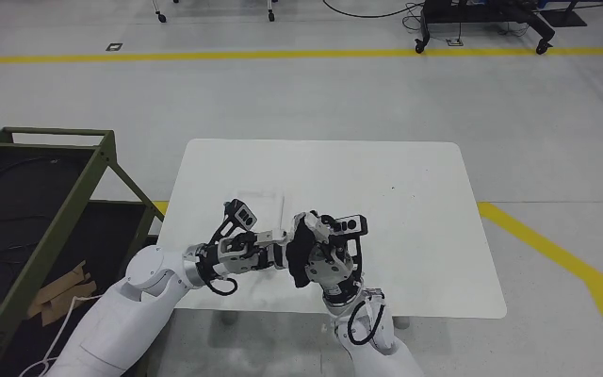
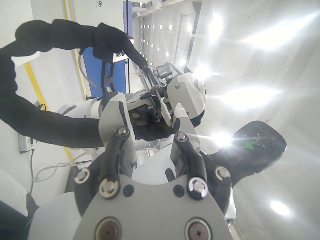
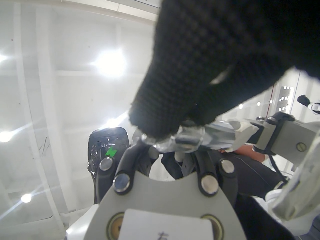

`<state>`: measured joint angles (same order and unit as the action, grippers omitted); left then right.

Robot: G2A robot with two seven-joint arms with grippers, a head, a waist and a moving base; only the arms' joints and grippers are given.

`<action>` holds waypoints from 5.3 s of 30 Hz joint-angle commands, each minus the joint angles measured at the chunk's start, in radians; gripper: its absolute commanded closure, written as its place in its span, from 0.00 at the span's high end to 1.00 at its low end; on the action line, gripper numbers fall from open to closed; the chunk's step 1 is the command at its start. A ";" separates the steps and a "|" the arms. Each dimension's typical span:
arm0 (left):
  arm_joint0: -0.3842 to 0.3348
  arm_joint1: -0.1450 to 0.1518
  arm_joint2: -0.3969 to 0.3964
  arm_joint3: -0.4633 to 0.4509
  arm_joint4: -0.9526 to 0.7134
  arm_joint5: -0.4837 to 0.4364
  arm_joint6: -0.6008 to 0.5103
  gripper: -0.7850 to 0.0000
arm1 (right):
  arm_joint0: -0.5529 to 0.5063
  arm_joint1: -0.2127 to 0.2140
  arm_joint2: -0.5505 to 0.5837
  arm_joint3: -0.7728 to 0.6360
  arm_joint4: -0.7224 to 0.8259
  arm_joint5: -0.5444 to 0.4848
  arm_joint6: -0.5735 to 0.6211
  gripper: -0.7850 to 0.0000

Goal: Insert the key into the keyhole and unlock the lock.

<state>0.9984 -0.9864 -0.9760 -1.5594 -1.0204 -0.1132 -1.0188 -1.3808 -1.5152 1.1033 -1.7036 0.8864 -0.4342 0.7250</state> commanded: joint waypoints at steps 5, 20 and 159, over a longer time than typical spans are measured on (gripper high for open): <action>0.005 -0.004 -0.025 0.007 -0.015 0.025 -0.004 0.38 | 0.007 0.003 -0.002 0.008 -0.012 0.009 0.022 0.00; 0.031 -0.018 -0.053 -0.006 0.025 0.041 -0.010 0.16 | 0.014 0.006 -0.005 0.031 -0.057 0.012 -0.021 0.00; 0.355 -0.047 -0.236 -0.433 2.093 -0.342 0.817 0.00 | -0.080 0.006 -0.037 -0.115 0.288 0.247 -0.239 0.00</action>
<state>1.3547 -1.0333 -1.2111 -1.9929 1.0745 -0.4542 -0.1986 -1.4612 -1.5095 1.0669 -1.8202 1.1763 -0.1865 0.4864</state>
